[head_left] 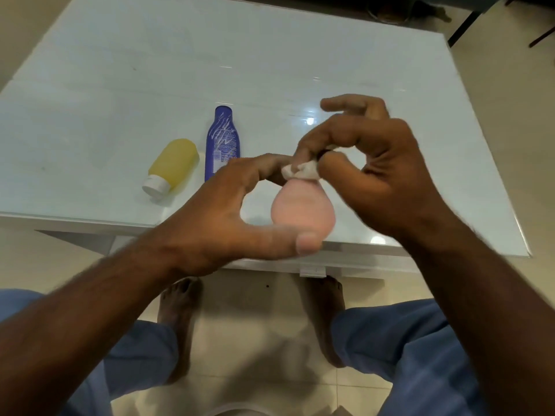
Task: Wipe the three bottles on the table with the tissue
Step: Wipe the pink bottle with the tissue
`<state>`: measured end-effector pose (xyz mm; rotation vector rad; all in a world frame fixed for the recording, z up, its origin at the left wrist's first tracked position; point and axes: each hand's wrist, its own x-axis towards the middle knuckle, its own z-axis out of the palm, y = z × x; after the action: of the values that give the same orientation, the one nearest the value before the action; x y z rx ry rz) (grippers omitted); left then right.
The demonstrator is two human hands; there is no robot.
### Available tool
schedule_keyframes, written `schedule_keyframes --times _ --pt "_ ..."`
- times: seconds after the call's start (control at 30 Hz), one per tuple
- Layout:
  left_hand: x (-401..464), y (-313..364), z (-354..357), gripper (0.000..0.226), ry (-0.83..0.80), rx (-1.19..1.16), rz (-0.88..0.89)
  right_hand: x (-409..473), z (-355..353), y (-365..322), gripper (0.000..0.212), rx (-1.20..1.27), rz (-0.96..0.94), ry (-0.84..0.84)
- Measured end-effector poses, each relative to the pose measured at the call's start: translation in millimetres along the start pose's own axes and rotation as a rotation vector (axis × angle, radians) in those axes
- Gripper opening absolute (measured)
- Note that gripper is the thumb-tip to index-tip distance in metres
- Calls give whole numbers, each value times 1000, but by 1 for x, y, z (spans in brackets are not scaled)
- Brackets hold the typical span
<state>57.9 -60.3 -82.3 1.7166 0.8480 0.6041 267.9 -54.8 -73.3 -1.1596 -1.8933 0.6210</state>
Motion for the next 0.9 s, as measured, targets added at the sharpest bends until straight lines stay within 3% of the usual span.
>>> schedule_keyframes --times 0.13,0.27,0.47,0.73,0.9 --pt "1 1 1 68 208 -505 -21 -2 -3 -1 30 266 74 71" --pt "0 -4 3 96 247 -830 -86 -4 8 -6 24 408 120 73" --pt "1 -7 3 103 291 -839 -144 -5 20 -6 29 337 52 171" --pt "8 -10 10 99 317 -716 -281 -9 21 -18 35 65 -271 191" --pt "4 -12 11 93 270 -780 -265 -8 17 -5 16 -124 -258 249"
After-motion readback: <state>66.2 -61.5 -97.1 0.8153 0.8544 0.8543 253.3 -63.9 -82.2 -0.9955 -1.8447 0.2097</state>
